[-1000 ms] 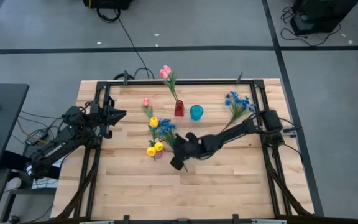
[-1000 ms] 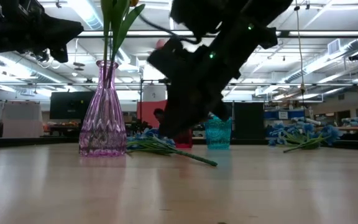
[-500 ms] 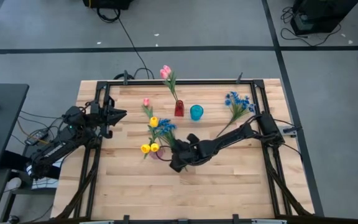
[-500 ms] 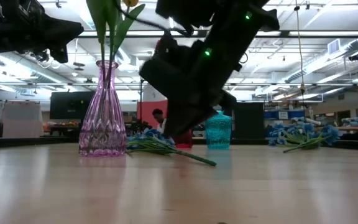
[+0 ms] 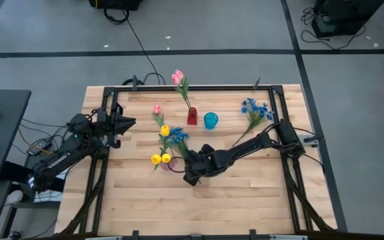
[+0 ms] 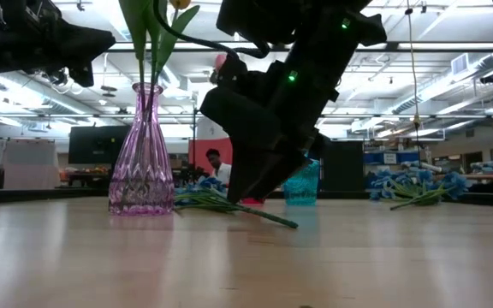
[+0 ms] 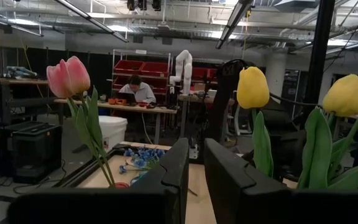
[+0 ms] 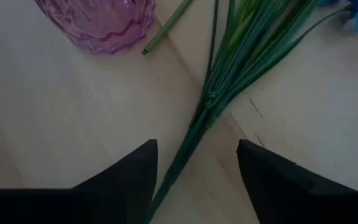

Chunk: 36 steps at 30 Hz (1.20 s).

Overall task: Sort flowers into vase by color
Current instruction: Put the left blue flowers into the blue vase

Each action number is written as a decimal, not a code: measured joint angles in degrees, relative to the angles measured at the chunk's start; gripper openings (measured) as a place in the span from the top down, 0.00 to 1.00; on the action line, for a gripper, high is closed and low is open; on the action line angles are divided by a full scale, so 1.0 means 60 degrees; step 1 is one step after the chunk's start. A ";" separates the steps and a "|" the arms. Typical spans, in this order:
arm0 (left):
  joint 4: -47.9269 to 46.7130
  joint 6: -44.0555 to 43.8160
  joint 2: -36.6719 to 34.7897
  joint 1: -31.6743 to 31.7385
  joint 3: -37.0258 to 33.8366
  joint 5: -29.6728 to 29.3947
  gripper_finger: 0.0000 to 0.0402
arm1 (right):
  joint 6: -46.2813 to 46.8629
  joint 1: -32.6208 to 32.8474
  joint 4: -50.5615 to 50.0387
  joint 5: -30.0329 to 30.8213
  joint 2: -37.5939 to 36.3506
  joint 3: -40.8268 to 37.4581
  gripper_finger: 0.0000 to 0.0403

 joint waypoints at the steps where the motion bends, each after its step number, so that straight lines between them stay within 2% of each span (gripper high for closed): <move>1: -0.0004 0.0000 0.0000 0.0000 0.0000 0.0000 0.86 | 0.0002 0.0007 0.0010 -0.0017 0.0000 0.0000 0.42; 4: -0.0002 0.0000 0.0000 0.0000 0.0000 0.0000 0.86 | -0.0002 0.0018 0.0014 -0.0013 0.0000 0.0000 0.45; 12: -0.0002 0.0000 0.0000 0.0000 0.0000 0.0000 0.86 | 0.0306 0.0007 0.0540 -0.0165 0.0000 -0.0604 0.62; 18: 0.0000 0.0000 0.0000 0.0000 0.0000 0.0000 0.86 | 0.0392 -0.0004 0.0663 -0.0276 -0.0041 -0.0798 0.69; 20: -0.0003 0.0004 0.0000 0.0000 0.0000 0.0000 0.86 | 0.0395 -0.0025 0.0590 -0.0225 -0.0071 -0.0800 0.74; 25: 0.0000 0.0000 0.0000 0.0000 0.0000 0.0000 0.86 | 0.0514 -0.0149 0.0493 -0.0298 -0.0097 -0.0812 0.95; 29: 0.0000 0.0001 -0.0002 0.0000 0.0000 0.0001 0.86 | 0.0852 -0.0251 0.0270 -0.0368 -0.0236 -0.0816 0.93; 31: 0.0000 0.0000 0.0000 0.0000 0.0000 0.0000 0.86 | 0.0853 -0.0293 -0.0435 -0.0336 -0.0532 -0.0855 0.91; 36: 0.0000 0.0001 -0.0001 0.0000 0.0000 0.0002 0.86 | 0.1104 -0.0286 -0.2469 0.0089 -0.2108 -0.0841 0.96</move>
